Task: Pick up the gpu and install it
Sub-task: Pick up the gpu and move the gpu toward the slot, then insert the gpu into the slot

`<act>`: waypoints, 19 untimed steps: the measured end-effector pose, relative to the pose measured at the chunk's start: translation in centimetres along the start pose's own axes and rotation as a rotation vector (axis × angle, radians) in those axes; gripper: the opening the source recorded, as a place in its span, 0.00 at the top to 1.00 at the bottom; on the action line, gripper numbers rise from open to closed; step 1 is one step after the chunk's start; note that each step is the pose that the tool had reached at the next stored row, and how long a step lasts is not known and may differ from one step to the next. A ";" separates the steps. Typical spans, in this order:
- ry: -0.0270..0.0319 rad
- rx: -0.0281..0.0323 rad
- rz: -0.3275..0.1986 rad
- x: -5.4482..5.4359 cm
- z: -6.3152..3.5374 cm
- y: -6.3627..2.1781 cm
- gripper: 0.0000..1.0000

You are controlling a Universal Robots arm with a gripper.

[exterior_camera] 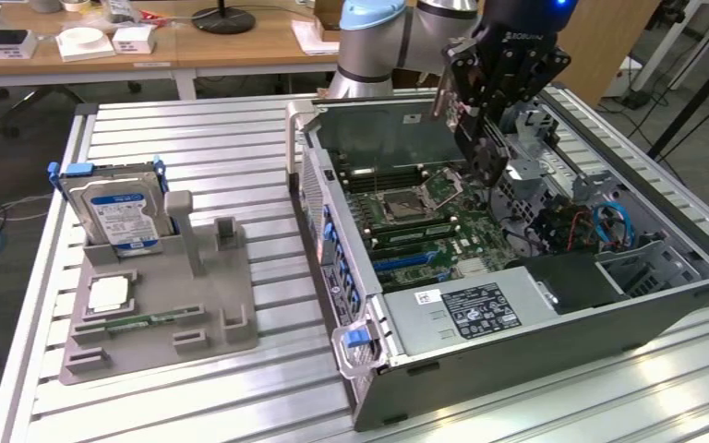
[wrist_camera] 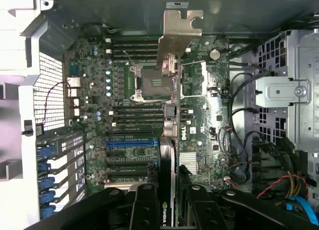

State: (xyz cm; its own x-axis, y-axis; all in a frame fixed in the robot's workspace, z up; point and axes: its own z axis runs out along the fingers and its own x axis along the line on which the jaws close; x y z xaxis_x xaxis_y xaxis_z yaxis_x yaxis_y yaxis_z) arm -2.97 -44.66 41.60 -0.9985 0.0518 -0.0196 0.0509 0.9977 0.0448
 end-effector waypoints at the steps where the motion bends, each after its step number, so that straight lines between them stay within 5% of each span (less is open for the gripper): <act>1: -0.0001 0.0000 0.000 0.0 0.00 0.00 0.74; 19: 0.0005 -0.0002 -0.012 0.0 0.00 0.01 0.74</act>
State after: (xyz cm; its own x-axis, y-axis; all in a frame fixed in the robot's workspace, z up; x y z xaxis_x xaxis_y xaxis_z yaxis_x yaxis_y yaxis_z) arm -2.93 -44.66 41.60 -0.9990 0.0393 -0.0197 0.0384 0.9983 0.0448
